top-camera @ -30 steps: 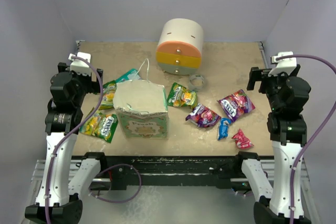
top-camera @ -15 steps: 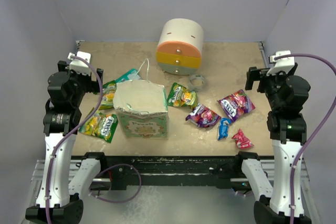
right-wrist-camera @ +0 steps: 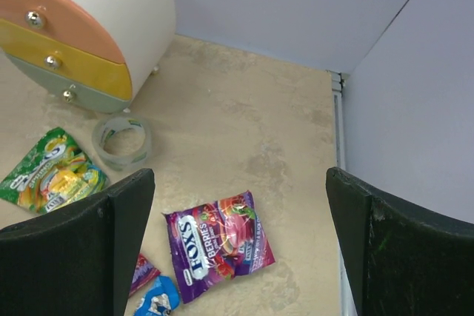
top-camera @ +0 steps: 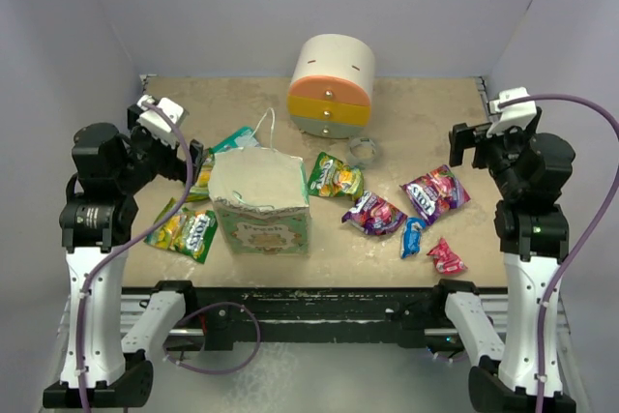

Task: Place the snacks into the paper bag
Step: Adjust the paper bag at the center of the board.

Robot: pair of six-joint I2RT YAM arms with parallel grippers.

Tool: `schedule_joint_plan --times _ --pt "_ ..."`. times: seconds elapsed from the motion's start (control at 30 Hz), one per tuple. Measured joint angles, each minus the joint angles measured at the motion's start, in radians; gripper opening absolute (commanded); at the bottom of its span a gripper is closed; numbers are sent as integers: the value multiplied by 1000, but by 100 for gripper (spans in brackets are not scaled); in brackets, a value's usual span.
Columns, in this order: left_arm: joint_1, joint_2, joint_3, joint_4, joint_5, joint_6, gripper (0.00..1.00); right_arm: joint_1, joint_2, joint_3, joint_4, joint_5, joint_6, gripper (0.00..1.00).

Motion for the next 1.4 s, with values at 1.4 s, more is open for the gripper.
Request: schedule_joint_plan --times 1.4 --pt "-213 595 323 -391 207 555 60 -1 -10 -88 -34 -142 -13 100"
